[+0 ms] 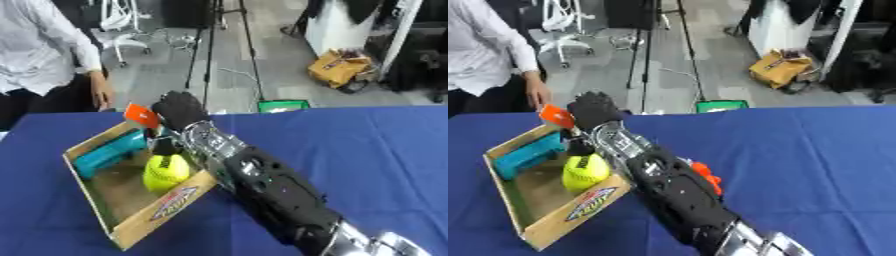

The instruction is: Pick up objects on the table and place them in the box.

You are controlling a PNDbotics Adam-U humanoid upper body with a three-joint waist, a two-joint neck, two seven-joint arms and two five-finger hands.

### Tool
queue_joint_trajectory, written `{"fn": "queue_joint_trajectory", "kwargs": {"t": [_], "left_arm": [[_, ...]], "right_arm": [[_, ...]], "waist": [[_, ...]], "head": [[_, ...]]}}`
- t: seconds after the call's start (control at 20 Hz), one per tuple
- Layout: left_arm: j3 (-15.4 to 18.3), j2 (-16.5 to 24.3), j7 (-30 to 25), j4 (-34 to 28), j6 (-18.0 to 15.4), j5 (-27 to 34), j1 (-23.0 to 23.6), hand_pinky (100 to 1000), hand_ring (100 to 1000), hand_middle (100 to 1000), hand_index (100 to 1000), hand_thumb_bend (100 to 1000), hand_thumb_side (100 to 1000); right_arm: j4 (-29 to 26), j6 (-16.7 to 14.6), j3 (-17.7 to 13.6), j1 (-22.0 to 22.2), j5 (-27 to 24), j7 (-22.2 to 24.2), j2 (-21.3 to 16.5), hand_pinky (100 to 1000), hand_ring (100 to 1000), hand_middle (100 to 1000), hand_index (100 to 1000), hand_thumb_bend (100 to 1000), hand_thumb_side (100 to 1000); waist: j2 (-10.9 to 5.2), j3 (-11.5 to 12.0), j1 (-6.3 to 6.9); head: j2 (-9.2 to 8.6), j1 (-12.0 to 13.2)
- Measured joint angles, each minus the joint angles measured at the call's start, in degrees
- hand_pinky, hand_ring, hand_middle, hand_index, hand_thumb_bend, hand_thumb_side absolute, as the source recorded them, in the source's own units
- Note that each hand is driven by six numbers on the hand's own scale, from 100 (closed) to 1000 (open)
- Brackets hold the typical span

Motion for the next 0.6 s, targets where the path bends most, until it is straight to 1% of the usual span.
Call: {"fn": "queue_joint_trajectory", "kwargs": {"t": [0.05,0.1,0.15,0.2,0.25,0.3,0.35,0.4,0.5,0.6], "left_arm": [[0.0,0.0,0.0,0.0,0.0,0.0,0.0,1000,919,907,842,100,1000],[0.0,0.0,0.0,0.0,0.0,0.0,0.0,1000,919,907,842,100,1000],[0.0,0.0,-0.1,0.0,0.0,0.0,0.0,1000,919,907,842,100,1000],[0.0,0.0,-0.1,0.0,0.0,0.0,0.0,1000,919,907,842,100,1000],[0.0,0.0,-0.1,0.0,-0.1,0.0,0.0,1000,919,907,842,100,1000],[0.0,-0.1,-0.1,0.0,-0.1,0.0,0.0,1000,919,907,842,100,1000],[0.0,-0.2,-0.1,0.0,-0.1,0.0,0.0,1000,919,907,842,100,1000],[0.0,-0.2,-0.1,0.0,-0.1,0.0,0.0,1000,918,907,842,100,1000],[0.0,-0.3,-0.1,0.0,-0.1,0.0,0.0,1000,919,907,842,100,1000],[0.0,-0.4,-0.1,0.0,-0.1,0.0,0.0,1000,918,907,843,100,1000]], "right_arm": [[0.2,-0.2,-0.1,0.0,0.2,0.0,0.2,832,846,356,390,100,537],[0.4,-0.4,-0.1,0.0,0.3,-0.1,0.2,838,853,381,420,100,569],[0.6,-0.6,-0.1,0.0,0.4,0.0,0.2,838,853,381,420,100,569],[0.8,-0.9,-0.2,0.0,0.6,0.2,0.2,848,869,442,488,100,673],[1.0,-1.2,-0.2,0.0,0.7,0.5,0.2,850,874,460,506,100,708],[1.2,-1.6,-0.2,0.0,0.8,0.9,0.3,860,891,514,588,100,818],[1.4,-2.1,-0.2,0.0,1.0,1.4,0.3,864,896,529,610,100,857],[1.6,-2.7,-0.2,0.0,1.2,2.0,0.4,874,905,556,640,100,869],[1.7,-3.7,-0.2,0.0,1.7,3.3,0.7,878,908,568,654,100,901],[1.8,-4.5,-0.3,0.1,2.1,4.3,0.7,880,910,572,658,100,907]], "waist": [[0.03,0.0,0.0],[0.09,0.0,-0.02],[0.13,0.0,-0.04],[0.16,0.0,-0.04],[0.18,0.1,-0.05],[0.21,0.2,-0.05],[0.23,0.3,-0.06],[0.23,0.3,-0.06],[0.23,0.3,-0.07],[0.24,0.4,-0.08]], "head": [[0.0,0.0],[0.0,0.0],[0.0,0.0],[0.0,0.0],[0.0,0.0],[0.0,0.0],[0.0,0.0],[0.0,0.0],[-0.01,0.0],[-0.02,0.0]]}}
